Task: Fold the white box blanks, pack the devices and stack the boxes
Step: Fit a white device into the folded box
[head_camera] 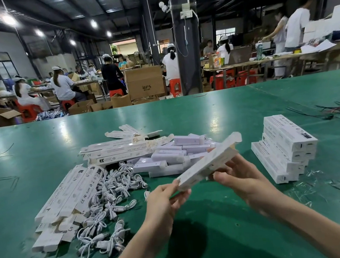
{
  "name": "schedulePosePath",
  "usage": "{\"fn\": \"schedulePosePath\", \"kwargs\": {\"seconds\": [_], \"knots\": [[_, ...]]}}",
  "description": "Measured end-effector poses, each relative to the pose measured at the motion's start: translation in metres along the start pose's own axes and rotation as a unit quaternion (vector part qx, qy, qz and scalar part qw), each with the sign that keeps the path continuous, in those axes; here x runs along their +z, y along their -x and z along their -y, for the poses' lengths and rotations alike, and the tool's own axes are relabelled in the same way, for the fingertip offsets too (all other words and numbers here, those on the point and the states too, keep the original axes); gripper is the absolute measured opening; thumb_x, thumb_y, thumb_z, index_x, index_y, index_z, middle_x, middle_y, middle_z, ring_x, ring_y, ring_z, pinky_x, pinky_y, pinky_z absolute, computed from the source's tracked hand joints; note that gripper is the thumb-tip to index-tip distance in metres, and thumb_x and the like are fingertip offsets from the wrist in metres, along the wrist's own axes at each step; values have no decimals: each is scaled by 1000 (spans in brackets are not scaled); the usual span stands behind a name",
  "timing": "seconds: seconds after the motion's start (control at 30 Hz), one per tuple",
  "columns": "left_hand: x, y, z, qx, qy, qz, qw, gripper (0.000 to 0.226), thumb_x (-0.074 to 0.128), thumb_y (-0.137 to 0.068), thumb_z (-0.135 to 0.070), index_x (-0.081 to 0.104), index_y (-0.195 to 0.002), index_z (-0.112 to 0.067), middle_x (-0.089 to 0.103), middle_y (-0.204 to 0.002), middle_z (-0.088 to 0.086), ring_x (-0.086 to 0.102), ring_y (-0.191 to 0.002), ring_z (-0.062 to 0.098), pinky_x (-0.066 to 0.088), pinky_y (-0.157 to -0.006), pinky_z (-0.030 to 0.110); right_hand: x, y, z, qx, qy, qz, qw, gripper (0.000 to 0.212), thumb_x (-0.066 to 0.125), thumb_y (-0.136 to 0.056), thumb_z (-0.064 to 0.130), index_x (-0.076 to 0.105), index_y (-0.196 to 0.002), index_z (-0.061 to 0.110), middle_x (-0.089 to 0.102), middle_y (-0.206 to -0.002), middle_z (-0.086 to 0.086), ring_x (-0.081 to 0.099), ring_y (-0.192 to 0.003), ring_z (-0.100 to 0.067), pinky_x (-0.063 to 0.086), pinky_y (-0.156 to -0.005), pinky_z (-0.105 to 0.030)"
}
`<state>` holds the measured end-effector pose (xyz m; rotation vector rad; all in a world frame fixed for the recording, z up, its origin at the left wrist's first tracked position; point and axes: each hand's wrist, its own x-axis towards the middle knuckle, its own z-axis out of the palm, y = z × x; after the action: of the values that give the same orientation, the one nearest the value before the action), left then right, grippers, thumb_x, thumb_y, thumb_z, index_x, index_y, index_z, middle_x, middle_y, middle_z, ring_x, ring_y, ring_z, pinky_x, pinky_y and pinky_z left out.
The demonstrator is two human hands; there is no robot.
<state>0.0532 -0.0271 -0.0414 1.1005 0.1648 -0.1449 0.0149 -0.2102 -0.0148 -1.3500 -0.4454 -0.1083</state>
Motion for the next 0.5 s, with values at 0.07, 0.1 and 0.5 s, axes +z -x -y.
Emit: {"fn": "schedulePosePath", "kwargs": {"seconds": [0.07, 0.1, 0.5], "knots": [[1, 2, 4, 25, -104, 32, 994, 15, 60, -93, -8, 58, -88, 6, 72, -73, 15, 71, -64, 19, 58, -66, 26, 5, 2, 2, -43, 56, -34, 997, 35, 59, -82, 12, 57, -117, 10, 70, -109, 5, 63, -100, -8, 49, -87, -20], [1, 4, 6, 46, -164, 52, 984, 14, 62, -92, -9, 60, -82, 1, 72, -72, 12, 70, -67, 20, 57, -73, 31, 6, 3, 3, -61, 72, -53, 994, 30, 56, -84, 14, 58, -113, 10, 71, -106, 5, 64, -99, -6, 48, -85, -16], [-34, -72, -24, 374, -731, -86, 564, 41, 45, -98, -11, 43, -137, -22, 50, -134, -3, 39, -125, 18, 29, -104, 31, -27, -1, -11, -204, 545, -20, 813, 101, 47, -74, -16, 8, -151, 37, 38, -127, 10, 45, -105, -17, 43, -90, -33]]}}
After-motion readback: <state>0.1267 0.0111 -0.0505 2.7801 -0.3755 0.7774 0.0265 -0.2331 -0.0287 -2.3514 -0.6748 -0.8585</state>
